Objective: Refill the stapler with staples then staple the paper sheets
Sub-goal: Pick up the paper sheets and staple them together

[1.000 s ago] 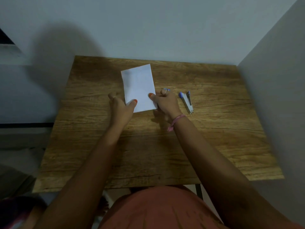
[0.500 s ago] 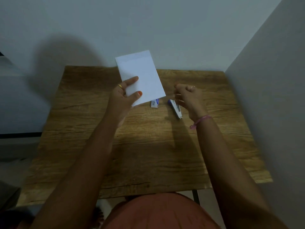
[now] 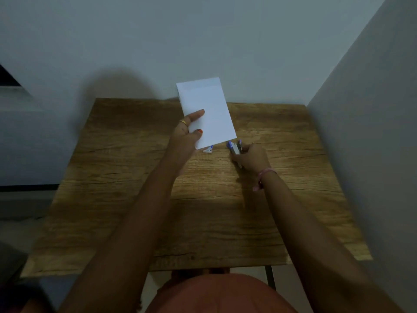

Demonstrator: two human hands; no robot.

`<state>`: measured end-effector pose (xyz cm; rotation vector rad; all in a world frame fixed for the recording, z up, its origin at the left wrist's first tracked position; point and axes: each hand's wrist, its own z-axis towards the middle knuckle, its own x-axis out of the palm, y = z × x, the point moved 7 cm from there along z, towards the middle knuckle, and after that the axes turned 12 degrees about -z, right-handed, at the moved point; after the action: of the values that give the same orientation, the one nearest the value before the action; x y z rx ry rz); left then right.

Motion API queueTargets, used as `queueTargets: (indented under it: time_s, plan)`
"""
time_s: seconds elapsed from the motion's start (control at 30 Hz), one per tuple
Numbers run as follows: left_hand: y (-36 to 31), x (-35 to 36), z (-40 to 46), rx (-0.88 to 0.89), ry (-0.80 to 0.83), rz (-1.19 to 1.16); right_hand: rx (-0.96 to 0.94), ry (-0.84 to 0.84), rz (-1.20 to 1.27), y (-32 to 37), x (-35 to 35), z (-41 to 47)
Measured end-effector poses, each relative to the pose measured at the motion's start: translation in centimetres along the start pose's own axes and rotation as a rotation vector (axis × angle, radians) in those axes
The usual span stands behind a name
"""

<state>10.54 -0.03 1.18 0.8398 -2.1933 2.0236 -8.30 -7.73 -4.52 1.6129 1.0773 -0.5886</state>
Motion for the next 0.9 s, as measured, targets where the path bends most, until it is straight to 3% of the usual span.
queueTargets:
  time_s: [0.13,0.27,0.57,0.9]
  plan:
    - [0.3,1.0,-0.3,0.012,0.014,-0.002,0.175,0.353,0.785,-1.0,0.9,-2.1]
    - [0.0,2.2,-0.5,0.067,0.049,0.017,0.105,0.573,1.273,-0.6,-0.1,-4.0]
    - [-1.0,6.3,-0.7,0.127,0.162,0.001,-0.158,0.575,1.256,0.5,-3.7,-5.3]
    - [-2.9,9.9,-0.4,0.199,0.182,0.174,-0.211,0.390,1.214,0.3,-7.2,-4.4]
